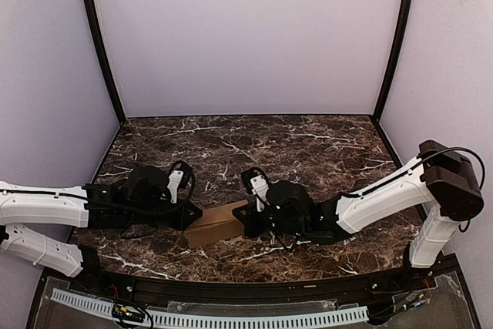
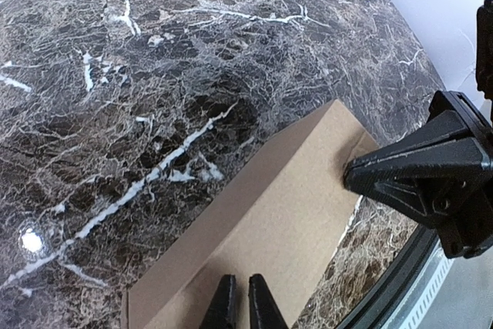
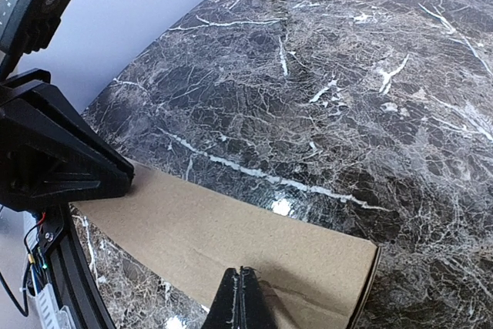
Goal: Fold the paper box
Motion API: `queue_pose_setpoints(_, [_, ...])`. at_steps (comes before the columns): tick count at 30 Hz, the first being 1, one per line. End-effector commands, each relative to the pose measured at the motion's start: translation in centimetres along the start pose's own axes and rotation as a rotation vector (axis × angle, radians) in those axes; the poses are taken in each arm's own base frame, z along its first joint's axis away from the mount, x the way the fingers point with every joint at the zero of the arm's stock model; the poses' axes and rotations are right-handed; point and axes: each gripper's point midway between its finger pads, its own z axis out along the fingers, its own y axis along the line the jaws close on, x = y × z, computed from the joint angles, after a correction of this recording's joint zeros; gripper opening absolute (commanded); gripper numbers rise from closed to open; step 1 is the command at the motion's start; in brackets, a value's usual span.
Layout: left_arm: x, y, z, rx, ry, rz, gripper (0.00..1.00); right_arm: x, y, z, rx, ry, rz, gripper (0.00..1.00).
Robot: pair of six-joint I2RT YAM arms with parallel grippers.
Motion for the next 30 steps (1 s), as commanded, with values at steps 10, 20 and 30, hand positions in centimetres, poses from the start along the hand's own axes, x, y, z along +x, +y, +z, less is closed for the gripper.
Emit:
queue_pose_setpoints(10, [-0.3,-0.4,-5.3,0.02,0.022,0.035,0.09,6.0,-2.3,0.3,0.07,0.183,-0.031,0.0])
queue_pose_setpoints(20, [6.6,4.8,-2.9,-0.088,0.123,-0.099,0.04,6.2,-2.4,0.3,0.08,0.196,-0.042,0.0])
queue_pose_setpoints(30, [6.2,4.4,-3.0,-0.084,0.131,-0.08,0.03,6.2,-2.5,0.4,0.091,0.202,-0.044,0.0])
